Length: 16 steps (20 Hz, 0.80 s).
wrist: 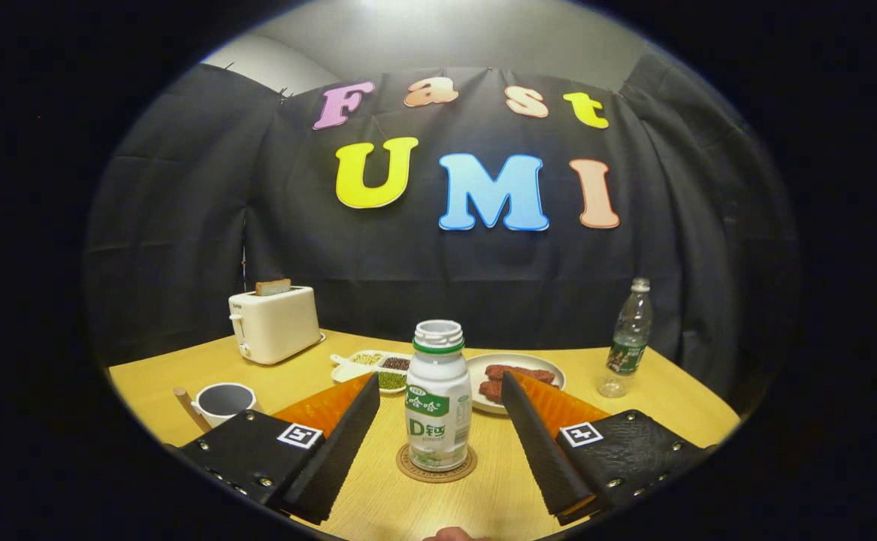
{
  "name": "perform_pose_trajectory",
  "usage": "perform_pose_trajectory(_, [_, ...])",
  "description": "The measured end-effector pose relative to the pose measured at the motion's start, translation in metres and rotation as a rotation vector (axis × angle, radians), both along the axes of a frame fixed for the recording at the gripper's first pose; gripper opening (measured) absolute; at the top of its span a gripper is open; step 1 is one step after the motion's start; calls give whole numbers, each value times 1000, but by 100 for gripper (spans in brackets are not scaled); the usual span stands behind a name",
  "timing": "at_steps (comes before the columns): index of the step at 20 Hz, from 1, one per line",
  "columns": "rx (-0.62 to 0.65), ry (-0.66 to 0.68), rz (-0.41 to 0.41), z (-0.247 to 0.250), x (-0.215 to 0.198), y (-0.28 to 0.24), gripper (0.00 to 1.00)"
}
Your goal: Take the bottle from table, then pour the juice into the cup, finally place the bottle on the coaster
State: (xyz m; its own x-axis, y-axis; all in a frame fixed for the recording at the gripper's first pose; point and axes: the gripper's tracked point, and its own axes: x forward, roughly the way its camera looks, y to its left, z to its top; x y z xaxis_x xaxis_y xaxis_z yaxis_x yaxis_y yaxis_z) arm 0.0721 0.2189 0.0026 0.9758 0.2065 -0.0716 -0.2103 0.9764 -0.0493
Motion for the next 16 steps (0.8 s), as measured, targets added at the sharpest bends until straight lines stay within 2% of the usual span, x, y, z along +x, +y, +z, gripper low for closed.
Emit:
perform_pose_trajectory(4, [48, -94, 26, 56, -20, 1, 99])
perform_pose_trajectory(7, [33, -135, 2, 89, -30, -10, 99])
perform_pose_trajectory(12, [60, -142, 26, 122, -45, -14, 99])
perform_pose_trajectory(16, [50, -160, 7, 134, -54, -24, 99])
